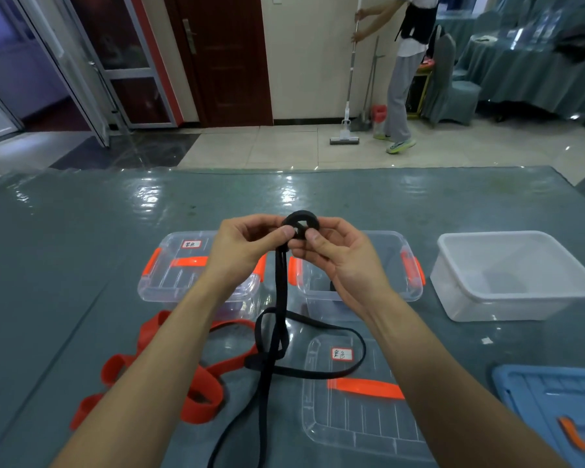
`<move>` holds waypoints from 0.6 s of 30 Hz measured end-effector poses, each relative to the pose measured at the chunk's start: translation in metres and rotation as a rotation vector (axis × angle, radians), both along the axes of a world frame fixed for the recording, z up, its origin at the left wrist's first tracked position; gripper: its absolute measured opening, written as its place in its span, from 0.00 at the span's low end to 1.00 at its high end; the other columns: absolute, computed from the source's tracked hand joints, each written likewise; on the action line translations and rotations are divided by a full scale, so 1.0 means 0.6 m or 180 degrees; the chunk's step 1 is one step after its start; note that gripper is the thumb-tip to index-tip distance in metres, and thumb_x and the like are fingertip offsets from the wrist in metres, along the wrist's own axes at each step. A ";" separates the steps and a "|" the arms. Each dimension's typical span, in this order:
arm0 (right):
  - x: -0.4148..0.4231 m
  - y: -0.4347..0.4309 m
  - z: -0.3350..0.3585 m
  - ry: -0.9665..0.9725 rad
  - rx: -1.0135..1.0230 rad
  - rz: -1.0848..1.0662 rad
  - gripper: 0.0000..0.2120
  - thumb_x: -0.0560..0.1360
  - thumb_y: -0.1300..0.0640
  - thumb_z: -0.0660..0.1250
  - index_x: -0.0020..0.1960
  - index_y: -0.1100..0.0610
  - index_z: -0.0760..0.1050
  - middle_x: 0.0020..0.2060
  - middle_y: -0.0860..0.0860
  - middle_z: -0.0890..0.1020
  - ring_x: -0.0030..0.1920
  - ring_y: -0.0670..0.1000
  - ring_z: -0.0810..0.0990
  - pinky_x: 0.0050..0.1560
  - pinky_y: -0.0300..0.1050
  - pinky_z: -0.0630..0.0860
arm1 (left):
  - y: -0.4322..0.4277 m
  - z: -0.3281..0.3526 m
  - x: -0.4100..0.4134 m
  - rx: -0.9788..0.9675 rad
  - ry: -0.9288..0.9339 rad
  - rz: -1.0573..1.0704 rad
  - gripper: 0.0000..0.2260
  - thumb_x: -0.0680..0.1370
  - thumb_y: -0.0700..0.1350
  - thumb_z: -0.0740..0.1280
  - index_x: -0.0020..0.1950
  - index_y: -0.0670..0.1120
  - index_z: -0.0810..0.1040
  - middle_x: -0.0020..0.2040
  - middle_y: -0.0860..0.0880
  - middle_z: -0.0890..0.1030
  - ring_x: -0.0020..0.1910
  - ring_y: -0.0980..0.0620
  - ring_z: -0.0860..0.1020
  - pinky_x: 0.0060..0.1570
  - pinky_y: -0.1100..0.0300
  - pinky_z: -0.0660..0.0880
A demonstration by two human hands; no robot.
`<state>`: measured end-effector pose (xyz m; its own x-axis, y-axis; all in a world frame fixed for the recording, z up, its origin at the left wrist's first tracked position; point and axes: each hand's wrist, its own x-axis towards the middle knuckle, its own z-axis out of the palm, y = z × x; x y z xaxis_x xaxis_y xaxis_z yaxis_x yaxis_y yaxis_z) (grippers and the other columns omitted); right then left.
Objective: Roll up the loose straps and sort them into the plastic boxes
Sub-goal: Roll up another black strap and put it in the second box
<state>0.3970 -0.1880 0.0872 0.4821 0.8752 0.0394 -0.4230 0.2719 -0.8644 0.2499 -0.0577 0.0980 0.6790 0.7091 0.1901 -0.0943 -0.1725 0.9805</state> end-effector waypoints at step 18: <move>0.054 -0.020 0.049 -0.1783 -0.0693 0.0422 0.11 0.75 0.66 0.78 0.57 0.65 0.85 0.43 0.61 0.89 0.42 0.61 0.90 0.51 0.52 0.88 | 0.026 0.079 -0.004 0.1422 0.1133 -0.0419 0.06 0.74 0.50 0.83 0.50 0.55 0.91 0.44 0.47 0.90 0.44 0.50 0.88 0.52 0.55 0.84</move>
<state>0.4296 -0.2001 0.1169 0.3265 0.9427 0.0688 0.0935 0.0403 -0.9948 0.2474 -0.0420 0.1455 0.8327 0.5181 0.1952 0.1790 -0.5855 0.7907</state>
